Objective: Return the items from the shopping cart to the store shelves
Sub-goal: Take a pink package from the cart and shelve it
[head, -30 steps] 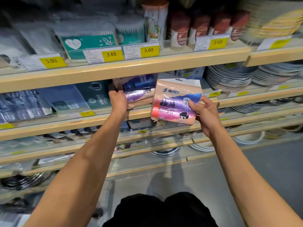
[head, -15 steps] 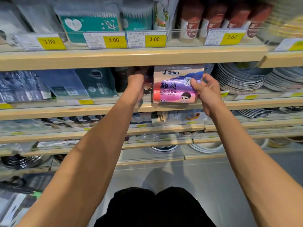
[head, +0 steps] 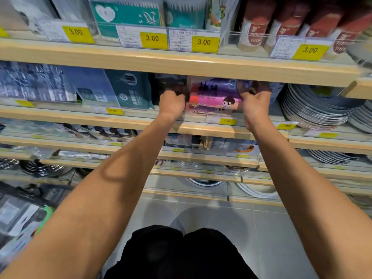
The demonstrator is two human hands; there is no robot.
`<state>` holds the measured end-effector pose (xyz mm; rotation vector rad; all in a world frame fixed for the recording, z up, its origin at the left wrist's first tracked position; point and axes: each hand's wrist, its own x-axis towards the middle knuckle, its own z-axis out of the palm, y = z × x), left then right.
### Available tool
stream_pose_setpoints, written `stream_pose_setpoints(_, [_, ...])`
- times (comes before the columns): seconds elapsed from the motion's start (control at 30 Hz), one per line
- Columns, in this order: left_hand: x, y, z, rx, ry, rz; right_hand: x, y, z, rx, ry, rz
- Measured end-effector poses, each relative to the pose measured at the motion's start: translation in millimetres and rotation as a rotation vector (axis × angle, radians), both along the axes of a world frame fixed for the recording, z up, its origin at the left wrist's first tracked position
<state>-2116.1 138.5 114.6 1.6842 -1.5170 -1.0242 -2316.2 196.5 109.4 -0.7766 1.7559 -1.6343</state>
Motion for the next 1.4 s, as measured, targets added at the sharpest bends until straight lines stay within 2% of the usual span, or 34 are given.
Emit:
stream_pose_setpoints(0.07, [1,6,-1,-0.044,0.052,0.048,-2,-4,-8,-0.016,0.045,0.004])
stream_pose_setpoints(0.13, [1,12,-2,-0.069,0.096,0.045,13,11,4,0.010,0.170,0.042])
stream_pose_setpoints(0.3, [4,18,-11,-0.172,-0.008,0.005,17,20,1,0.151,0.387,0.127])
stream_pose_setpoints(0.4, [3,26,-18,-0.234,-0.015,-0.010,20,18,3,0.239,0.446,0.169])
stream_pose_setpoints(0.5, [1,22,-22,-0.247,-0.184,-0.048,22,17,2,0.282,0.495,0.155])
stream_pose_setpoints(0.57, [0,11,-21,-0.192,-0.368,-0.069,21,16,2,0.320,0.600,0.183])
stream_pose_setpoints(0.63, [-2,6,-17,-0.115,-0.471,-0.091,24,18,-1,0.336,0.692,0.188])
stream_pose_setpoints(0.73, [2,7,-19,-0.095,-0.381,-0.054,31,27,-11,0.276,0.697,0.026])
stream_pose_setpoints(0.8, [10,17,-24,-0.197,-0.298,0.000,43,32,-19,0.100,0.642,-0.178])
stream_pose_setpoints(0.87, [24,28,-30,-0.317,-0.193,0.057,68,37,-25,-0.118,0.588,-0.256])
stream_pose_setpoints(0.93, [47,39,-37,-0.348,-0.115,0.130,108,41,-32,-0.200,0.556,-0.177])
stream_pose_setpoints(1.03, [99,52,-55,-0.282,-0.042,0.179,174,39,-41,-0.149,0.535,0.070])
stream_pose_setpoints(1.2, [226,82,-87,-0.199,-0.034,0.344,289,37,-52,-0.113,0.522,0.534])
stream_pose_setpoints(1.3, [310,117,-103,-0.168,-0.005,0.476,364,35,-64,-0.075,0.497,0.692])
stream_pose_setpoints(1.4, [401,157,-131,-0.050,-0.011,0.648,459,46,-79,-0.018,0.494,0.871])
